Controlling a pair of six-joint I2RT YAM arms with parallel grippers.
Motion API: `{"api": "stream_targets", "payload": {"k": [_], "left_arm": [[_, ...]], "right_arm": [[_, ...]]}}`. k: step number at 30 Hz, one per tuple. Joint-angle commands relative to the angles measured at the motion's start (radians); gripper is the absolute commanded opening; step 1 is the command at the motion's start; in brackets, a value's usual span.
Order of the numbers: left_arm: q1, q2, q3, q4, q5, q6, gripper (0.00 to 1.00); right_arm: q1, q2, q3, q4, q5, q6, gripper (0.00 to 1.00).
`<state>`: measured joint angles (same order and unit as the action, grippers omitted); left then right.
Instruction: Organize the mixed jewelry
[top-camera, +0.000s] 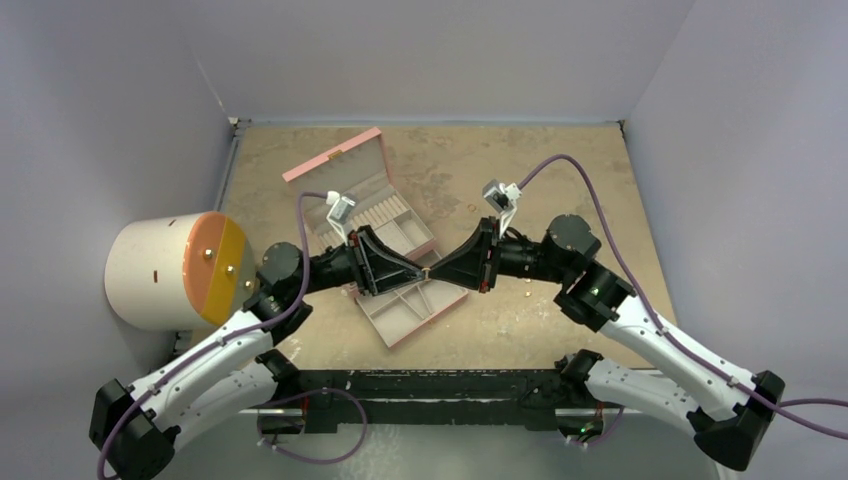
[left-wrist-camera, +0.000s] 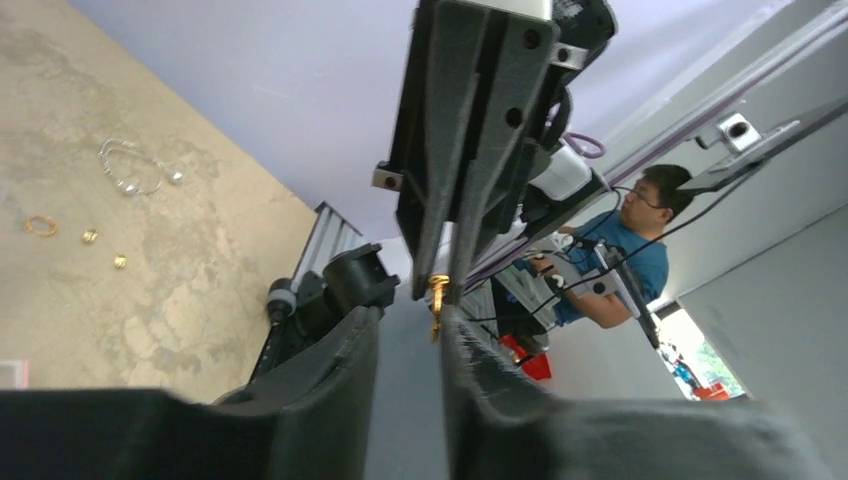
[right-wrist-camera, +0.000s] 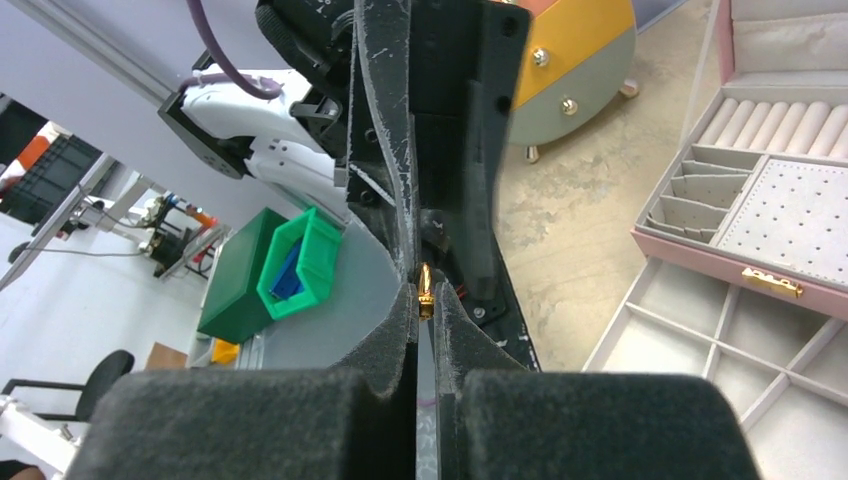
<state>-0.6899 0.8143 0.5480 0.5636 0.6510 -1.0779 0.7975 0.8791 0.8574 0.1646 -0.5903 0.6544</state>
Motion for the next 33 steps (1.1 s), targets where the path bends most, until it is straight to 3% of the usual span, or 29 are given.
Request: {"api": "stream_targets", "payload": {"k": [1, 5, 8, 21, 33], "left_arm": [[-0.004, -0.034, 0.068, -0.185, -0.074, 0.125, 0.41], [-0.005, -0.091, 0.13, -0.423, -0.223, 0.269, 0.61], [-0.005, -0.127, 0.172, -0.573, -0.331, 0.347, 0.68], [-0.004, -0.228, 0.319, -0.98, -0.777, 0.542, 0.71], [-0.005, -0.285, 0.311, -1.107, -1.199, 0.538, 0.72]], "right_arm": [[0.0, 0.001, 0.026, 0.036, -0.01, -0.016, 0.0], [0.0, 0.016, 0.072, -0.04, 0.056, -0.064, 0.0], [0.0, 0.052, 0.135, -0.135, 0.128, -0.122, 0.0], [0.0, 0.388, 0.451, -0.35, 0.503, -0.38, 0.0], [0.0, 0.823, 0.737, -0.323, 0.571, -0.499, 0.0]]}}
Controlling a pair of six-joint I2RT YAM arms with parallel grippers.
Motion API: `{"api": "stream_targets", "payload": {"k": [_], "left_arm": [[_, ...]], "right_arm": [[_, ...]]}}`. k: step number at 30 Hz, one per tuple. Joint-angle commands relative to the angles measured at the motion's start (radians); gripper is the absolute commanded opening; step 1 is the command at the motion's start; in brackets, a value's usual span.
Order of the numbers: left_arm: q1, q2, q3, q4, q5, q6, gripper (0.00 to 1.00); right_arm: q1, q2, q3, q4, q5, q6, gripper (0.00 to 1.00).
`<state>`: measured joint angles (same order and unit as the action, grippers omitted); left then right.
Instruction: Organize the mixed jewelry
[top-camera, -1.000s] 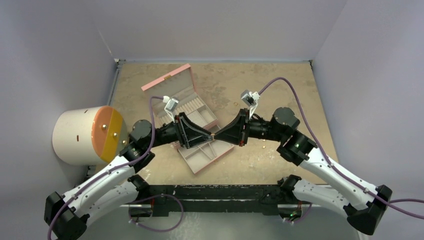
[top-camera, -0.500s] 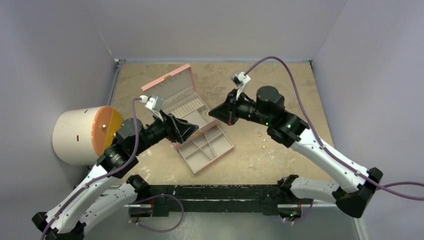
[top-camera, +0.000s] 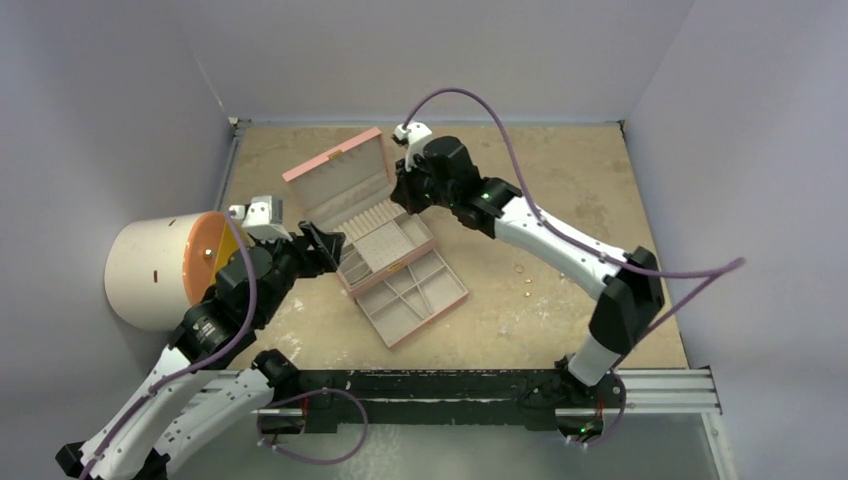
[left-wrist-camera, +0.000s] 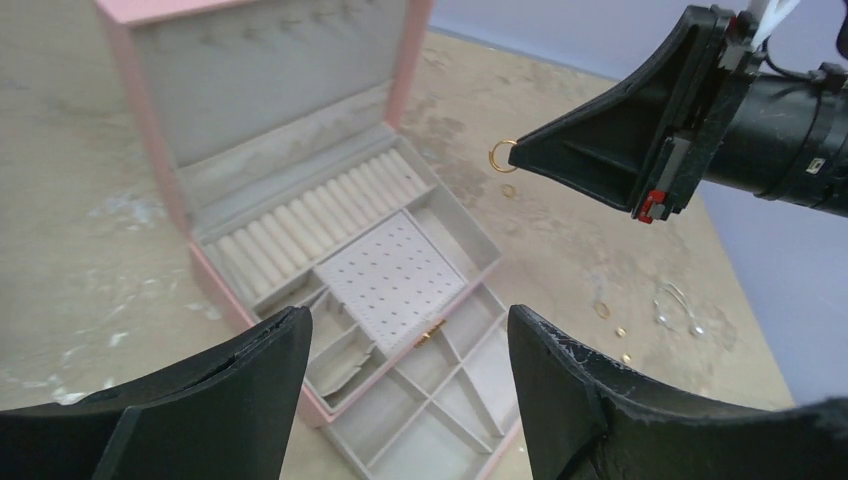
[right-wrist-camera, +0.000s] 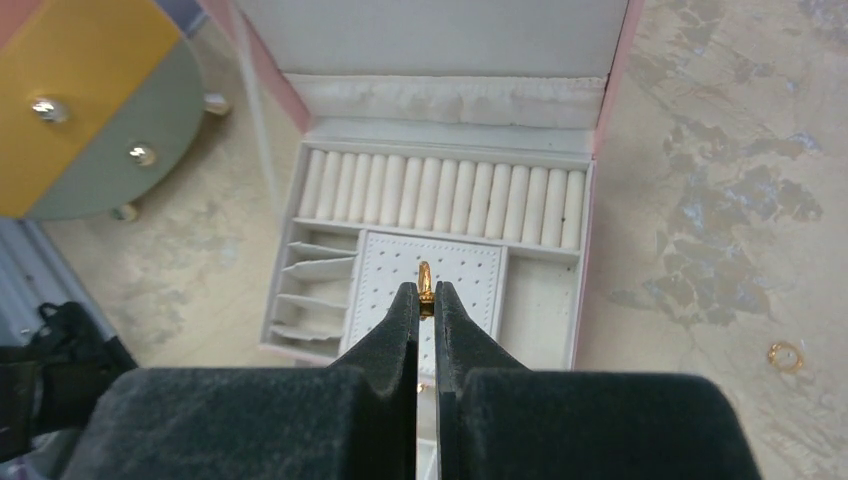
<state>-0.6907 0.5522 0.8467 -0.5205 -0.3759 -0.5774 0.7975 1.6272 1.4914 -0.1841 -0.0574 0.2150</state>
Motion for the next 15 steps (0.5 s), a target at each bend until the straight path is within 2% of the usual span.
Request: {"api": "stream_targets", "payload": {"k": [1, 8, 15], "left_arm": [[-0.004, -0.026, 0.009, -0.021, -0.188, 0.036, 0.72], [-0.004, -0.052, 0.009, -0.05, -0.215, 0.033, 0.72], [-0.004, -0.079, 0.002, -0.046, -0.215, 0.033, 0.72]], "right_arm": [[0.0, 0.108, 0.124, 0.027, 0.04, -0.066, 0.0], [0.0, 0.291, 0.225, 0.059, 0.045, -0.1, 0.0], [0.0, 0.416, 0.243, 0.121, 0.057, -0.101, 0.0]]}}
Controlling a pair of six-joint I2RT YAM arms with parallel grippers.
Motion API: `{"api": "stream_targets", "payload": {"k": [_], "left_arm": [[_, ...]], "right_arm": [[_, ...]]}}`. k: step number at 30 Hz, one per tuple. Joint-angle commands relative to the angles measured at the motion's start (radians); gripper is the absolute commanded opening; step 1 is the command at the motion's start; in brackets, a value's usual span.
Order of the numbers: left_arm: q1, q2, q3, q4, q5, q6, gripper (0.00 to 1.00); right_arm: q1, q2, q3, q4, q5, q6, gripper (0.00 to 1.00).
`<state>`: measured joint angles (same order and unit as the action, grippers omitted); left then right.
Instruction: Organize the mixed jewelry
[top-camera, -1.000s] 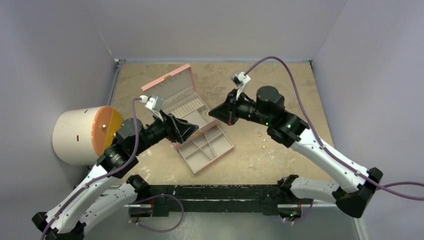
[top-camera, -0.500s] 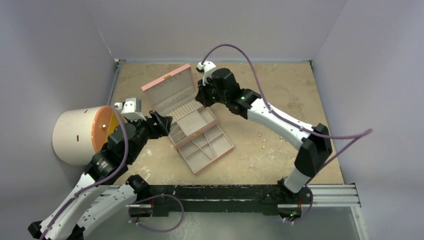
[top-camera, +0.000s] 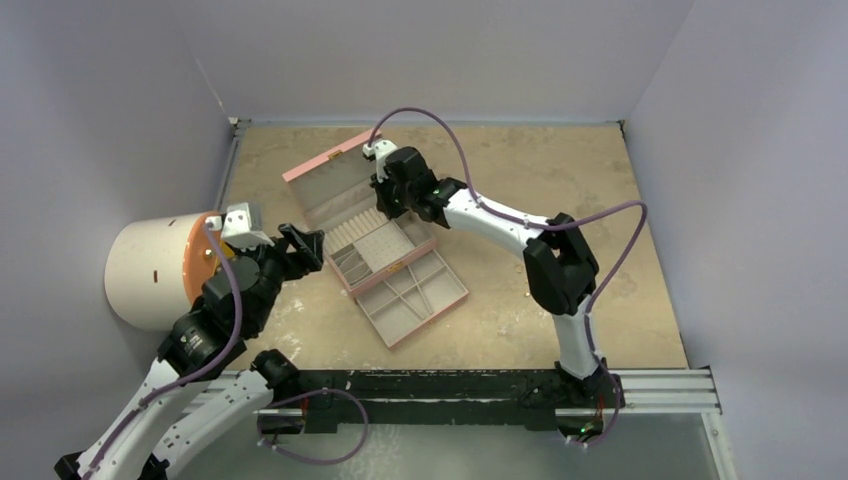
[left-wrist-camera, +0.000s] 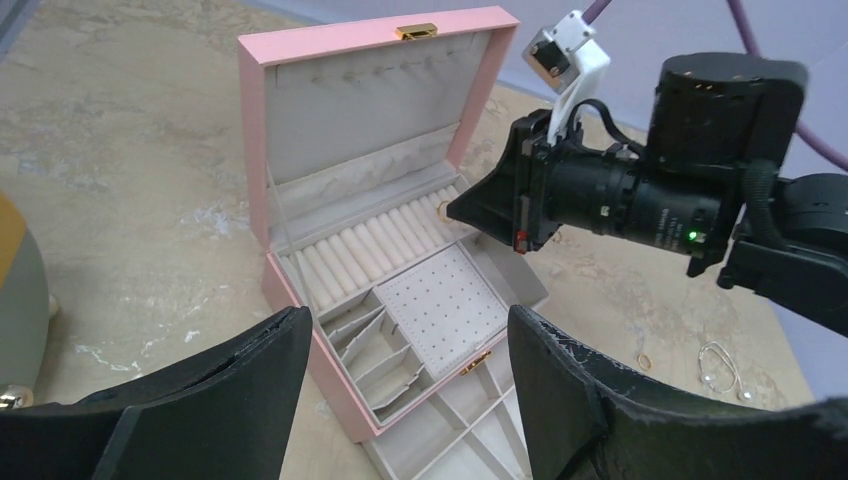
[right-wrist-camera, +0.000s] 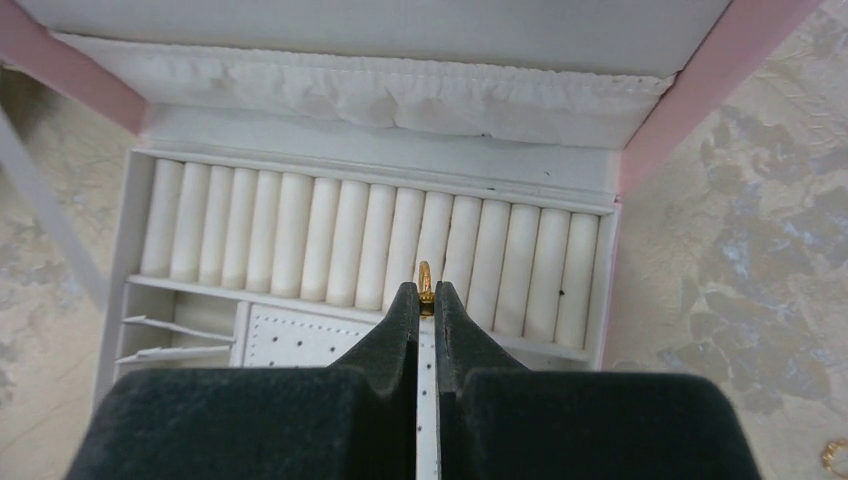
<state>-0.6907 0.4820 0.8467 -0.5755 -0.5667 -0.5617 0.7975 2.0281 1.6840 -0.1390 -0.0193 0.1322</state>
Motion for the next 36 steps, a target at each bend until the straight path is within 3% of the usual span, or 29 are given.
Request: {"api": "stream_targets", "payload": {"k": [1, 36], "left_arm": [[-0.004, -0.007, 0.0, 0.009, -0.024, 0.017, 0.72], [-0.004, 0.005, 0.004, 0.008, -0.016, 0.026, 0.72]], "right_arm": [[0.0, 0.025, 0.051, 0.082, 0.026, -0.019, 0.0], [0.039, 0.211, 0.083, 0.073, 0.201, -0.017, 0.0]]}}
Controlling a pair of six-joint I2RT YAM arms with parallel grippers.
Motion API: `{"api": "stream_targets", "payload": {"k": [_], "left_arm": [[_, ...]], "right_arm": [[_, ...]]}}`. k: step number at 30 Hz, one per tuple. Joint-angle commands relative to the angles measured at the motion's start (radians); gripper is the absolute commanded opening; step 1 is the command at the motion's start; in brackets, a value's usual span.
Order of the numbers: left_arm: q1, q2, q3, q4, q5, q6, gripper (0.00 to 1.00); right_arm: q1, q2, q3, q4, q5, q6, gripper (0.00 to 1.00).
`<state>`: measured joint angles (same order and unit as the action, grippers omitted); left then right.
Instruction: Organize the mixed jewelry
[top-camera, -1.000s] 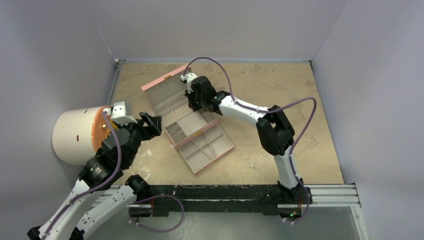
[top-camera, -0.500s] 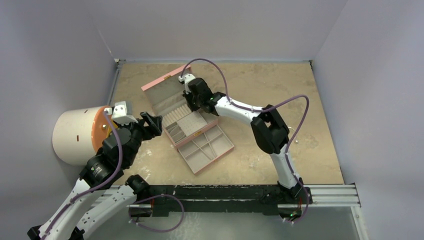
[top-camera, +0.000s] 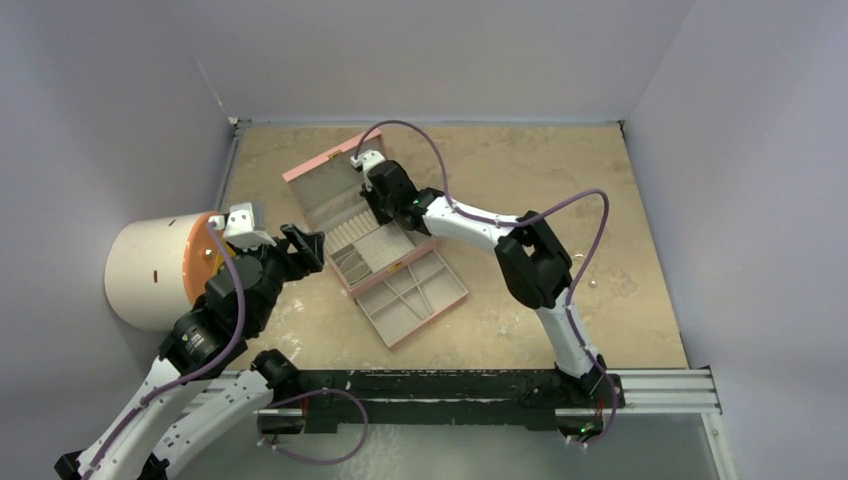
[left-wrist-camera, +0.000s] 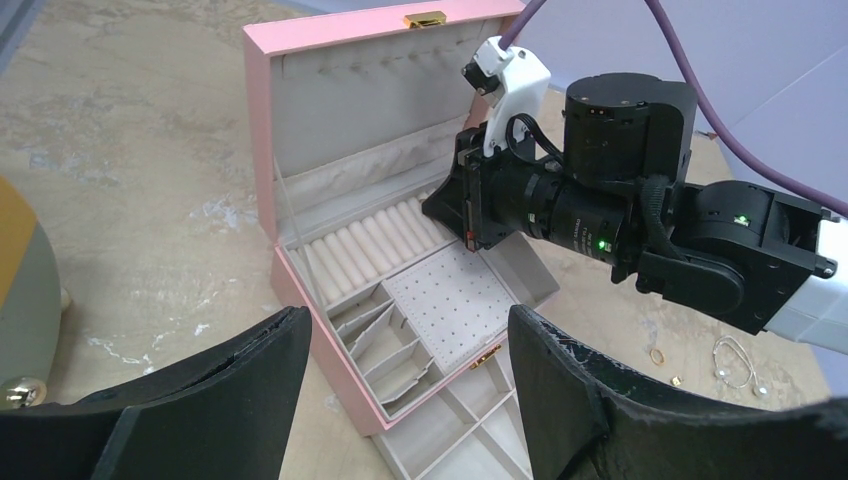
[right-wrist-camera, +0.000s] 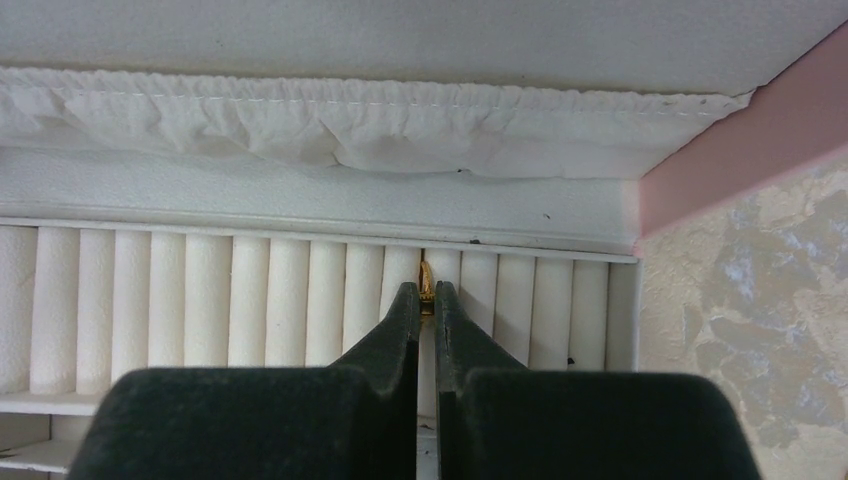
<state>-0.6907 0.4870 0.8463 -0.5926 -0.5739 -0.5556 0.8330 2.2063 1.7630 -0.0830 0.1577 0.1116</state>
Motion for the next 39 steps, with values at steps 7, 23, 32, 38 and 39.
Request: {"api": "stream_targets", "payload": {"k": [7, 23, 32, 38, 39], "left_arm": [[-0.004, 0.007, 0.004, 0.025, -0.007, 0.02, 0.72], [-0.003, 0.013, 0.005, 0.024, -0.006, 0.022, 0.72], [-0.003, 0.014, 0.005, 0.025, -0.006, 0.023, 0.72], [-0.003, 0.022, 0.004, 0.025, -0.005, 0.023, 0.72], [-0.002, 0.023, 0.005, 0.025, -0.005, 0.023, 0.72]], "right_arm": [[0.003, 0.03, -0.02, 0.025, 0.012, 0.031, 0.01], [0.006, -0.099, -0.056, 0.055, -0.018, 0.08, 0.27], [0.009, -0.245, -0.143, 0.099, -0.021, 0.131, 0.31], [0.009, -0.356, -0.222, 0.115, -0.006, 0.161, 0.31], [0.01, -0.376, -0.242, 0.114, -0.007, 0.171, 0.3]]}}
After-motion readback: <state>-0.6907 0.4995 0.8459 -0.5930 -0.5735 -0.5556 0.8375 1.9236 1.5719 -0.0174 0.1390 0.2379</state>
